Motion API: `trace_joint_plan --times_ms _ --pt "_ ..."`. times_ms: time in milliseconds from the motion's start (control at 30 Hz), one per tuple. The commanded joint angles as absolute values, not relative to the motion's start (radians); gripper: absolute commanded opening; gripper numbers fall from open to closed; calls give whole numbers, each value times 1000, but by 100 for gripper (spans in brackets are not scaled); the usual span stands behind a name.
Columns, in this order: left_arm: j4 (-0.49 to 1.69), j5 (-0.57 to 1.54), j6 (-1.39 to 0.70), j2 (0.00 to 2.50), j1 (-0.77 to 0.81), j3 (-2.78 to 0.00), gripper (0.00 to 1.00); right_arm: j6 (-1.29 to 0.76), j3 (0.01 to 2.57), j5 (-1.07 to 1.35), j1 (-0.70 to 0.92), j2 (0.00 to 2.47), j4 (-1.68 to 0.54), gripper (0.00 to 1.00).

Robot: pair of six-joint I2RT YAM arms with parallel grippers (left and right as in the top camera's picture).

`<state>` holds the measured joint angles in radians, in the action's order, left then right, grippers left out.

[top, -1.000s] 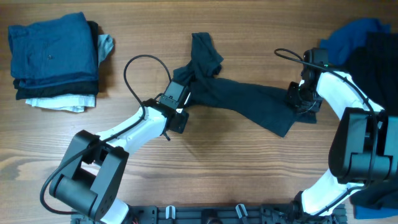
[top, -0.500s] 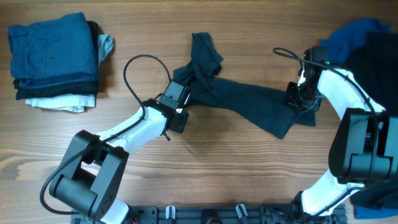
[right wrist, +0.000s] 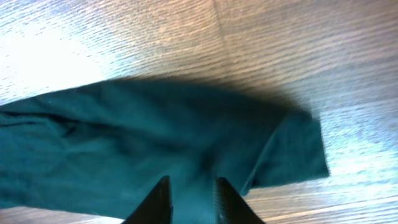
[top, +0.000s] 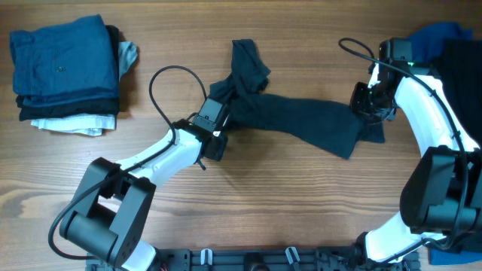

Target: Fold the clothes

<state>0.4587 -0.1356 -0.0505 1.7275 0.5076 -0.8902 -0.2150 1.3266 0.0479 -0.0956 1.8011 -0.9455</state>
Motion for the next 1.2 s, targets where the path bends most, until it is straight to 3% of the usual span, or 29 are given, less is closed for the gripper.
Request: trace_joint_plan --times_ms 0,200,400,633,700,800,933,1000,1067,1167 --pt "479 -109 -61 1751 508 -864 25 -210 1326 80 -99 1786 -982 50" --pt "480 -109 -61 1751 508 -864 27 -150 1311 23 -99 1794 -890 56" --pt "490 -109 -61 1751 508 -864 31 -130 1254 -19 -99 1794 -801 36" --pt "490 -109 -61 1751 508 -864 33 -122 1142 -19 -99 1795 -662 34" --pt "490 -109 -61 1751 508 -864 33 -123 1113 -19 -99 1795 -633 36" --pt "490 -109 -61 1751 508 -864 33 -112 1068 -19 -100 1795 -579 50" --pt "489 -109 -61 1751 508 -864 33 -108 1033 -12 -99 1795 -522 58" --pt "489 -109 -61 1751 508 -864 34 -106 1030 22 -99 1795 -514 57" --pt "489 -109 -61 1751 508 -864 34 -105 1030 46 -99 1795 -508 47" --pt "489 -109 -61 1751 508 -864 34 -108 1030 46 -99 1795 -511 39"
